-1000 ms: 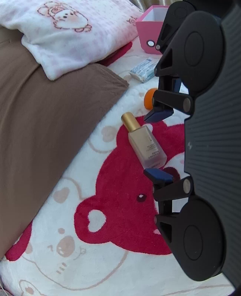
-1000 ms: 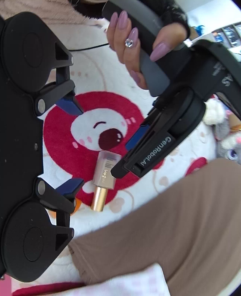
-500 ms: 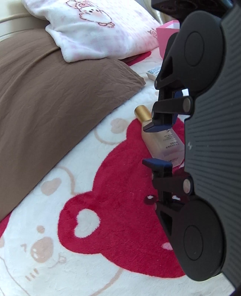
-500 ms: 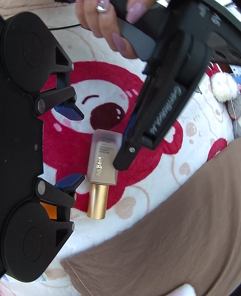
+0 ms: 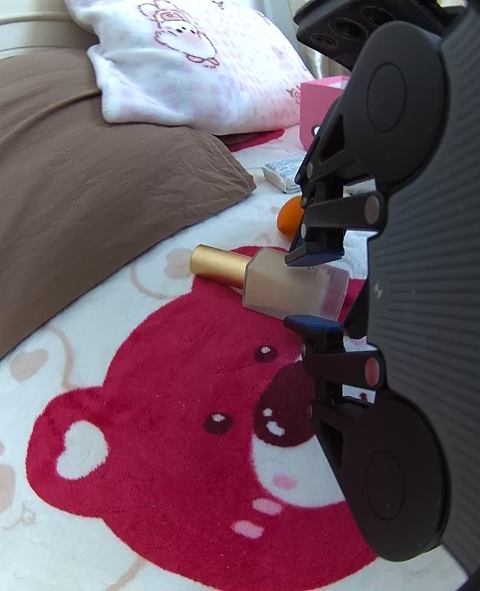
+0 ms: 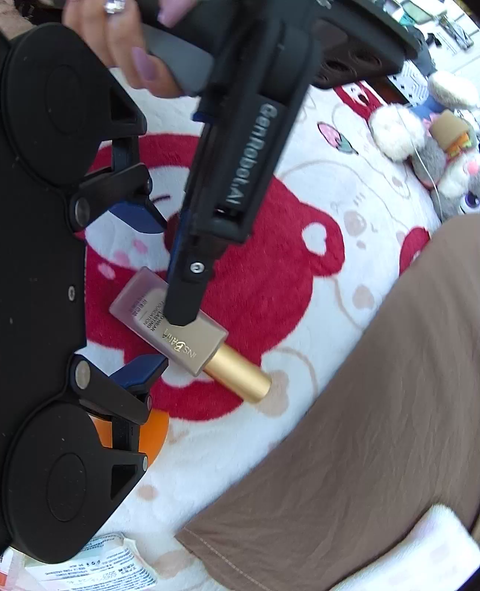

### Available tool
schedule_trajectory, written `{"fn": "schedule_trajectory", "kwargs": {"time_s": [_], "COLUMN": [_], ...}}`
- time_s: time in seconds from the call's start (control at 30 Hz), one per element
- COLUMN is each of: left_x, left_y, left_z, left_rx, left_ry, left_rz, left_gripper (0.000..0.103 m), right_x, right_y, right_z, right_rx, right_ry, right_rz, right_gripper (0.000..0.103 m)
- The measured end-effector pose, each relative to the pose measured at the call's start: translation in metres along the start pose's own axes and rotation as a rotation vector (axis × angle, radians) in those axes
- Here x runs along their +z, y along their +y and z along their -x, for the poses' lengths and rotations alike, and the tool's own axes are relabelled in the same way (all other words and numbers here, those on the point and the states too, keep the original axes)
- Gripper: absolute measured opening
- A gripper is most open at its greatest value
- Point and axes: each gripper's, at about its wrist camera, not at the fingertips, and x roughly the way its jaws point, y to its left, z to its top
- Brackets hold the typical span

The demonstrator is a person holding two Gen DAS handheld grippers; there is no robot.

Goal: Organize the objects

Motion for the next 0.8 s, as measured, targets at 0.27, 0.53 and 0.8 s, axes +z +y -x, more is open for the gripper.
{"fn": "schedule_trajectory", "kwargs": {"time_s": [0.27,0.53,0.8], "left_x": [-0.001,-0.005,-0.018], "left_y": [-0.004,-0.007,-0.021], "left_z": [0.001,-0.001,-0.012], "left_rx": [-0.015,-0.036,0.06], "left_ry": [-0.019,0.017,0.002], "left_rz": [0.0,0.0,-0.077], "left_gripper": [0.026,0.032,0.04], "right_x": [-0.004,-0.026,-0.047], "right_y": [-0.01,-0.01,-0.014], "right_z": [-0.013,0.001,-0.002], "right_rx": [-0.054,-0.025,-0.031], "right_ry": [-0.004,-0.073,-0.134], "right_rz": [-0.095,-0.032,-0.115], "right_gripper": [0.073,0.048,0.043]}}
